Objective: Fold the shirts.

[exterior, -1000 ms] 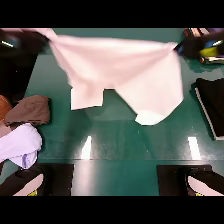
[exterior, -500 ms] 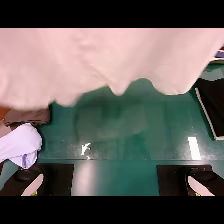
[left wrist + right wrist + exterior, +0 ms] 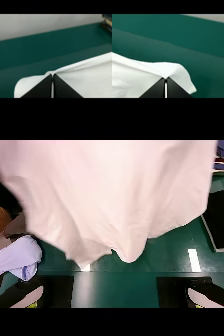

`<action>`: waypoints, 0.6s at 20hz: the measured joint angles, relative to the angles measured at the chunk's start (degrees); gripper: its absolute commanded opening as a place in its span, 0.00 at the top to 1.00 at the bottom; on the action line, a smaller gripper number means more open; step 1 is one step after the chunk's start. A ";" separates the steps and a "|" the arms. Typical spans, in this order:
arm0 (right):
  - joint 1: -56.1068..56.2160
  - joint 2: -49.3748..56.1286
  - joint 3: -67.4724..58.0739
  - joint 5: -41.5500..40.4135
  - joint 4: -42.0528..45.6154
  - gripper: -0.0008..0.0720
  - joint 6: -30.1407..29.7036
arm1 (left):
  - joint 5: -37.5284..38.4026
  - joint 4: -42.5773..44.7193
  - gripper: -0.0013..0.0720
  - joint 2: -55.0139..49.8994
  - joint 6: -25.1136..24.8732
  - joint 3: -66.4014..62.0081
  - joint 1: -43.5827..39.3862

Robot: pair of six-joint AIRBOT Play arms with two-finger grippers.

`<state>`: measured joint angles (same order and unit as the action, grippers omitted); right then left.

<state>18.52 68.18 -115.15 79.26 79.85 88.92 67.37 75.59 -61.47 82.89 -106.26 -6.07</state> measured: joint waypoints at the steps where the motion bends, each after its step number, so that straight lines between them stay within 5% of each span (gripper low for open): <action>1: -0.11 2.51 1.07 0.39 0.07 0.97 0.17 | 0.79 -0.04 0.94 -3.56 0.04 1.33 0.00; 9: -2.03 26.60 7.76 -1.99 -1.77 0.96 -1.53 | -1.40 -2.78 0.89 -30.21 -0.20 9.81 0.22; 11: -2.73 31.50 6.23 -3.26 -4.11 0.91 -1.99 | -3.34 -2.78 0.09 -32.96 -0.24 10.19 0.24; 12: -3.15 33.38 5.20 -3.56 -5.40 0.66 -2.05 | -4.09 -2.80 0.08 -33.90 -0.22 10.14 0.35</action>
<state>15.38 101.56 -109.95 75.70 74.46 86.87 63.29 72.79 -95.37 82.67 -96.12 -5.72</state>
